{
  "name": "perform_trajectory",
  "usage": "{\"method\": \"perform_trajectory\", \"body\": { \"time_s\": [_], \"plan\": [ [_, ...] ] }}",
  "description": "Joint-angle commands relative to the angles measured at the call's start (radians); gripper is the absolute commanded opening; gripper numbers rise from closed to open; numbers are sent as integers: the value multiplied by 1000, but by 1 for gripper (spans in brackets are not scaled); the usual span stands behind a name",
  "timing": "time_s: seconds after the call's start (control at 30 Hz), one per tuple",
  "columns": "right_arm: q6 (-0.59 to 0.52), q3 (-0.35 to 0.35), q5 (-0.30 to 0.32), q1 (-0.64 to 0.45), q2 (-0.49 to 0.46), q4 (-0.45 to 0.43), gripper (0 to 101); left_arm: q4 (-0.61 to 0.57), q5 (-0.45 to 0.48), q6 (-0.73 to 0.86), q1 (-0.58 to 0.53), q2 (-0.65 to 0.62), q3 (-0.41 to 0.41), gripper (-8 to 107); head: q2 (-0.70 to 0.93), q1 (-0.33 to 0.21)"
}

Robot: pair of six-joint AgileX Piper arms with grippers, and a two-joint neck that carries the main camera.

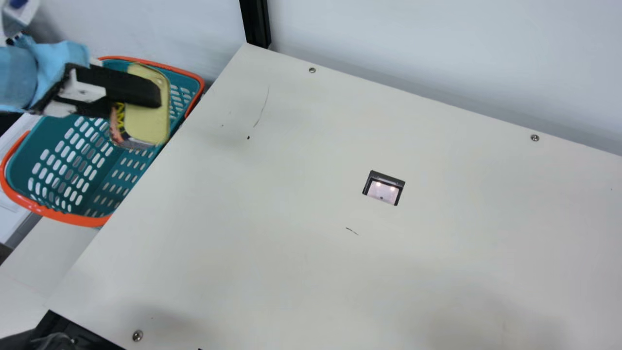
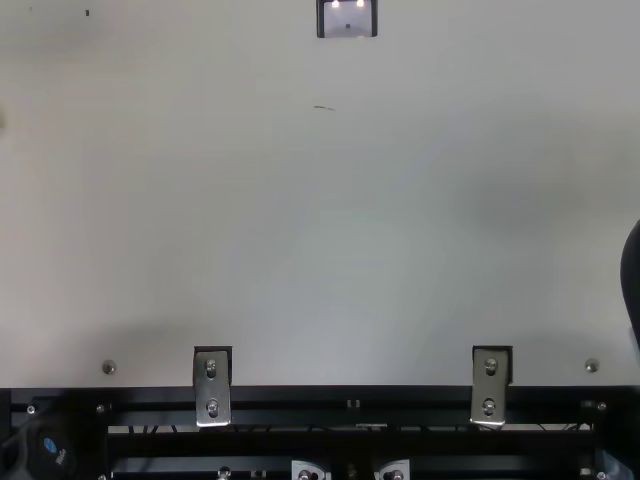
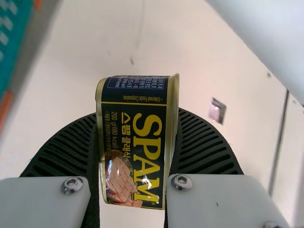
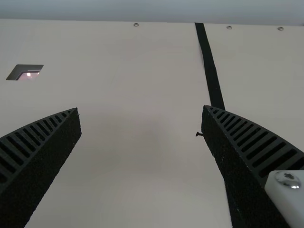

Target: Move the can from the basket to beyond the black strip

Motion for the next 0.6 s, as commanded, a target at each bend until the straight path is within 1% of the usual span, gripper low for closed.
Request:
{"method": "perform_trajectory", "body": {
  "time_s": [0.0, 0.17, 0.27, 0.33, 0.37, 0.57],
  "plan": [
    [0, 0, 0, 0, 0, 0, 101, -41, 3, -99, -78, 18, 26, 10, 16, -30],
    [0, 0, 0, 0, 0, 0, 101, -106, 3, -203, -177, 43, 65, 10, 16, -30],
    [0, 0, 0, 0, 0, 0, 101, -124, 3, -252, -211, 47, 70, 10, 16, -30],
    [0, 0, 0, 0, 0, 0, 101, -100, 3, -265, -207, 35, 56, 10, 16, -30],
    [0, 0, 0, 0, 0, 0, 101, -123, 4, -250, -210, 42, 64, 10, 16, -30],
    [0, 0, 0, 0, 0, 0, 101, -120, 1, -265, -212, 38, 56, 10, 16, -30]
  ]
}}
